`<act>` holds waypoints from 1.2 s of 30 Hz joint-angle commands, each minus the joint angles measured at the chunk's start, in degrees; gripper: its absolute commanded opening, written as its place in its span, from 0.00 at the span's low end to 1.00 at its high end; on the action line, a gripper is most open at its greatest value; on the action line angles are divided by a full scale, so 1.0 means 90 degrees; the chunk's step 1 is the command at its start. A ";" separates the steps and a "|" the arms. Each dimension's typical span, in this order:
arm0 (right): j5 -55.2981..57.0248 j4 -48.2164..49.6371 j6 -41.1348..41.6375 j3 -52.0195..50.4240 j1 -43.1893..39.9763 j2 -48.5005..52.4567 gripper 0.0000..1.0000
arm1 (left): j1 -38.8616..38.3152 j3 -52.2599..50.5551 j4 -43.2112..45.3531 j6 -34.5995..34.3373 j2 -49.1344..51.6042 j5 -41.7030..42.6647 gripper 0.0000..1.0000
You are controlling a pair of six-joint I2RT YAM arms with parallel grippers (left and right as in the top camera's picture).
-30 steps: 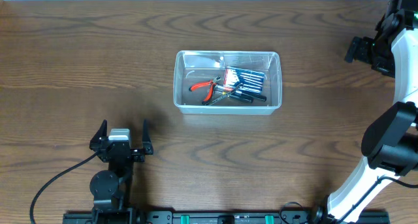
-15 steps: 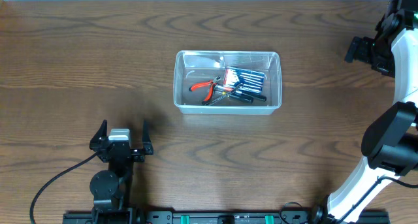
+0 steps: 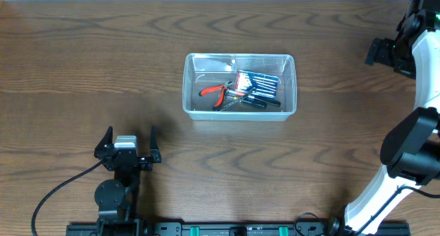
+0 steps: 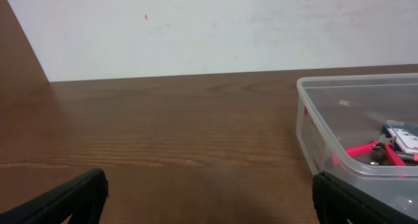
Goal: Pack container
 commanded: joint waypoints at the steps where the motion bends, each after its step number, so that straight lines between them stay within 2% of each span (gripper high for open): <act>1: 0.0347 0.0017 -0.0214 -0.0017 -0.0022 0.0019 0.99 | -0.0010 -0.0092 -0.0253 -0.0010 -0.0039 -0.0027 0.98; 9: 0.0338 0.0391 -0.0182 -0.0017 -0.0007 -0.0335 0.99 | -0.0010 -0.0092 -0.0253 -0.0010 -0.0039 -0.0027 0.98; 15: -0.0121 0.1923 -0.0185 -0.0143 0.0248 -0.1489 0.99 | -0.0010 -0.0092 -0.0253 -0.0010 -0.0039 -0.0027 0.98; 18: -0.0109 0.2854 -0.0192 -0.0597 0.0469 -0.2215 0.99 | -0.0010 -0.0092 -0.0253 -0.0010 -0.0039 -0.0027 0.98; 23: -0.0085 0.4262 -0.0192 -0.1974 0.0872 -0.3599 0.99 | -0.0010 -0.0092 -0.0253 -0.0010 -0.0039 -0.0027 0.98; 26: -0.0090 0.4731 -0.0189 -0.2977 0.1078 -0.4515 0.99 | -0.0010 -0.0092 -0.0253 -0.0010 -0.0039 -0.0027 0.98; 36: -0.0117 0.7281 -0.0187 -0.7524 0.1603 -0.8442 0.99 | -0.0010 -0.0092 -0.0253 -0.0010 -0.0039 -0.0029 0.98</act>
